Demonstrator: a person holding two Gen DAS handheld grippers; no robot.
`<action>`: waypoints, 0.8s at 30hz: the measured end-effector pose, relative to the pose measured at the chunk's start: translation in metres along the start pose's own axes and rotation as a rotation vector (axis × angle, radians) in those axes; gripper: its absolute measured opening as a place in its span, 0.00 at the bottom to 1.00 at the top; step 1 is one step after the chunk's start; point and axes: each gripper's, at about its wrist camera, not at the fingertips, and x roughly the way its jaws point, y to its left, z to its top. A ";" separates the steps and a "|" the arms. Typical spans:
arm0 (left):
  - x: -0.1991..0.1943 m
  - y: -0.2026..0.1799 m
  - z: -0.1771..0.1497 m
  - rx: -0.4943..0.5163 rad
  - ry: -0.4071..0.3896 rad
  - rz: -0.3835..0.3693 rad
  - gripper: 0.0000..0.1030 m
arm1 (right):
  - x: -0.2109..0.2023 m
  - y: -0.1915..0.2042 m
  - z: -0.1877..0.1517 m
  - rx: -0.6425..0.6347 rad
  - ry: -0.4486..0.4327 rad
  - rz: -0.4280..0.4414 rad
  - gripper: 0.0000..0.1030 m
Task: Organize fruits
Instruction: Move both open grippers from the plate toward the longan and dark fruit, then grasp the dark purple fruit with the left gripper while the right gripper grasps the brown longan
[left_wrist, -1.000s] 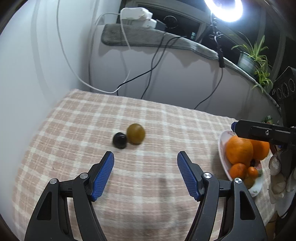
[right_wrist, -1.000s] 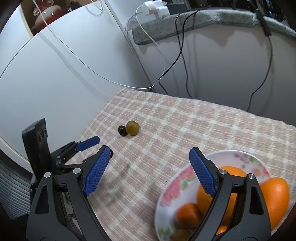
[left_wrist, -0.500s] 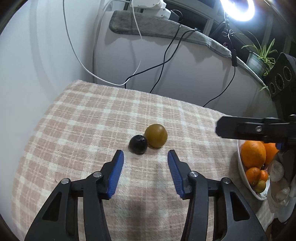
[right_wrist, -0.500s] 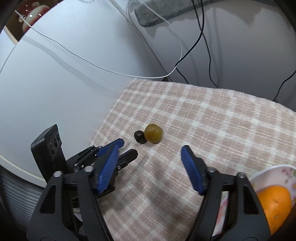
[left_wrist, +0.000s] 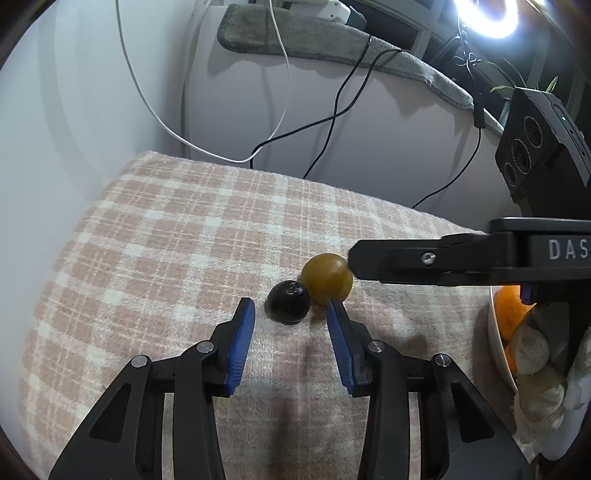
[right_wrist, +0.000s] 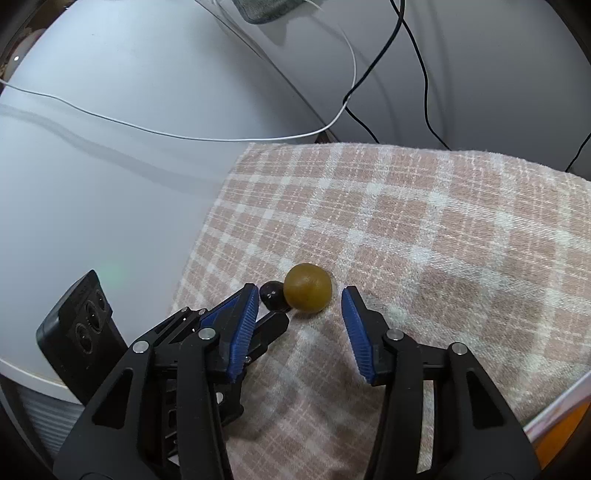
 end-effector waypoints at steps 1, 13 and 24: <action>0.002 0.000 0.001 0.002 0.003 0.000 0.38 | 0.004 0.001 0.001 0.001 0.004 -0.003 0.47; 0.012 0.003 0.001 -0.008 0.012 -0.010 0.36 | 0.023 -0.001 0.012 -0.003 0.016 -0.042 0.45; 0.013 0.003 0.001 -0.007 0.015 -0.015 0.25 | 0.032 0.002 0.014 -0.018 0.026 -0.050 0.35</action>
